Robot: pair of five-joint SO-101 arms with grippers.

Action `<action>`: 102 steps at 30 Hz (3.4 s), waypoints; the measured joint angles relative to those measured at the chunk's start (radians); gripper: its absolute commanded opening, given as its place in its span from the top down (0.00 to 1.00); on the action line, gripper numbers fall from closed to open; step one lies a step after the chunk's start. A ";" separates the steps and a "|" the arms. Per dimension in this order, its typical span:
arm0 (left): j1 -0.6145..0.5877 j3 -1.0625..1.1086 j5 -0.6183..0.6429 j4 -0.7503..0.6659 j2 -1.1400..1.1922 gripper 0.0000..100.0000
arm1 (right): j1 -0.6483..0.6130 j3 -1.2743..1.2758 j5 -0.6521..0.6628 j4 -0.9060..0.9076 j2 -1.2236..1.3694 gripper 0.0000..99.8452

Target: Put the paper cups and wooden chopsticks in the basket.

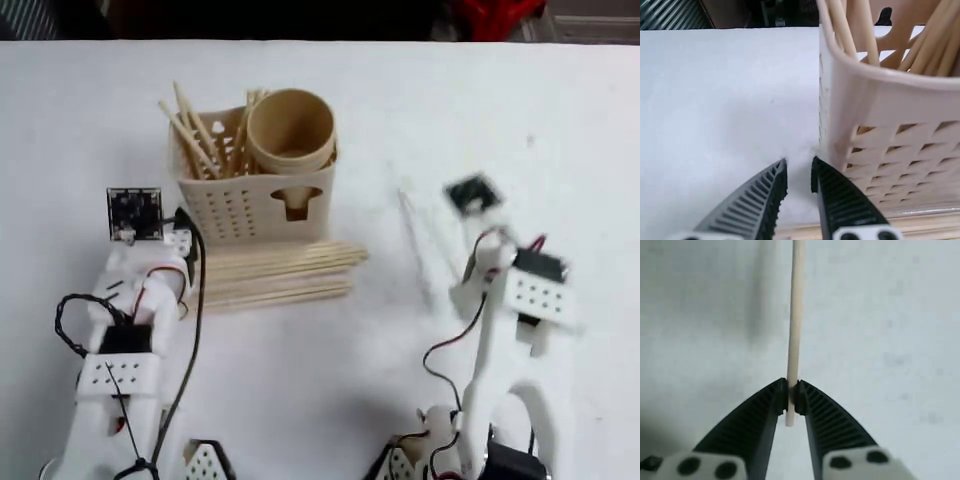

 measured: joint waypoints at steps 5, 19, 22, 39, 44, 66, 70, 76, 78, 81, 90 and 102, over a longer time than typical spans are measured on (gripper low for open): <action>0.000 0.000 0.000 0.000 0.000 0.90 | -0.002 0.084 0.009 -0.055 0.000 0.77; 0.000 0.000 0.000 0.000 0.000 0.90 | -0.339 -0.115 -0.170 -0.098 0.044 0.79; 0.000 0.000 0.000 0.000 0.000 0.90 | -0.353 -0.153 -0.198 -0.178 0.157 0.79; 0.000 0.000 0.000 0.000 0.000 0.90 | -0.226 -0.531 -0.212 -0.252 0.773 0.98; 0.000 0.000 0.000 0.000 0.000 0.90 | -0.206 -0.500 -0.253 -0.252 0.746 0.98; 0.000 0.000 0.000 0.000 0.000 0.90 | -0.624 -0.402 -0.614 -0.127 -0.427 0.98; 0.000 0.000 0.000 0.000 0.000 0.90 | -0.743 -0.440 -0.657 -0.313 -0.394 0.98; 0.000 0.000 0.000 0.000 0.000 0.90 | -0.859 -0.442 -0.614 -0.761 -0.273 0.98; 0.000 0.000 0.000 0.000 0.000 0.90 | -0.898 -0.442 -0.591 -0.884 -0.210 0.98; 0.000 0.000 0.000 0.000 0.000 0.90 | -0.942 -0.442 -0.578 -0.984 -0.107 0.98; 0.000 0.000 0.000 0.000 0.000 0.90 | -0.954 -0.535 -0.592 -1.131 0.078 0.98; 0.000 0.000 0.000 0.000 0.000 0.90 | -0.993 -0.569 -0.603 -1.131 0.239 0.98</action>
